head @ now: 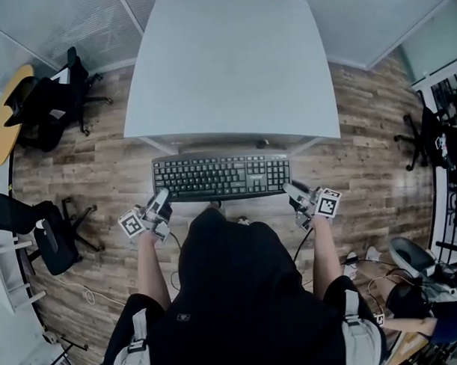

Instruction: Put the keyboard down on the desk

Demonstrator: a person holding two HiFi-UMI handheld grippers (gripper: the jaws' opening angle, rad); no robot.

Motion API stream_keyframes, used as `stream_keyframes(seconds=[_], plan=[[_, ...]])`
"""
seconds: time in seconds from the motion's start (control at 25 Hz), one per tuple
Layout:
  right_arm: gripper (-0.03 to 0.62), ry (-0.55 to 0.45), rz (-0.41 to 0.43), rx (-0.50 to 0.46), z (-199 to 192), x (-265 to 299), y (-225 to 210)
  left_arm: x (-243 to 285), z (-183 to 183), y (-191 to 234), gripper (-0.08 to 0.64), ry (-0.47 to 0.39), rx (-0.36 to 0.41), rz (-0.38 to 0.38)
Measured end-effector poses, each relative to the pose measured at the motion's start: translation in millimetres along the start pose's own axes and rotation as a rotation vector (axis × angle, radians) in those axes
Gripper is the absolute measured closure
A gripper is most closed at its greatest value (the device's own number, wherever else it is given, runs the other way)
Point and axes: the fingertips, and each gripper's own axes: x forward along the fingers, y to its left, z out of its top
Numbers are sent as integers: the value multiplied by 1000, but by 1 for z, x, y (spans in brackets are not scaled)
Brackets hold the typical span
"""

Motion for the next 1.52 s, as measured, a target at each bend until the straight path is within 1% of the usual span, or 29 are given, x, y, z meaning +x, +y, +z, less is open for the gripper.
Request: stream_keyframes(seconds=[0.12,0.24,0.32,0.48,0.56,0.68,0.76,0.88,0.96,1.12,1.24,1.36,1.44,1.52], plan=[[466,-8,-3,4,-3,-1,2,0,1,1,462,14,6,-1],[465,-24,-19,-22,7,0,4,9,7,1,462,19,8,-14],[465,-39,-28,-36,21,4,-1,25,19,4,462,25,8,-26],[465,-83,-31,-42,55,23,-16,68,55,20,462,65,28,-51],[465,-93,-38,-48,51,21,-11,68,56,17,462,71,31,-58],[465,-106,-27,-46,29,9,4,48,42,4,462,72,39,-67],[465,-102,-50,-64,21,6,4,39,38,3,462,72,40,-67],[465,-105,-60,-62,30,20,6,45,55,7,462,82,34,-71],[465,-112,-56,-60,32,21,16,44,60,-2,462,88,37,-70],[465,-101,-41,-47,10,0,38,17,32,-21,462,80,44,-52],[465,-97,-28,-31,-11,-10,39,-1,16,-24,462,67,41,-47],[465,-87,-28,-39,-29,-11,36,-18,4,-19,462,64,48,-38],[465,-78,-29,-40,-30,-11,31,-20,0,-16,462,74,54,-22],[465,-73,-24,-36,-22,-12,23,-11,-2,-15,462,90,65,-1]])
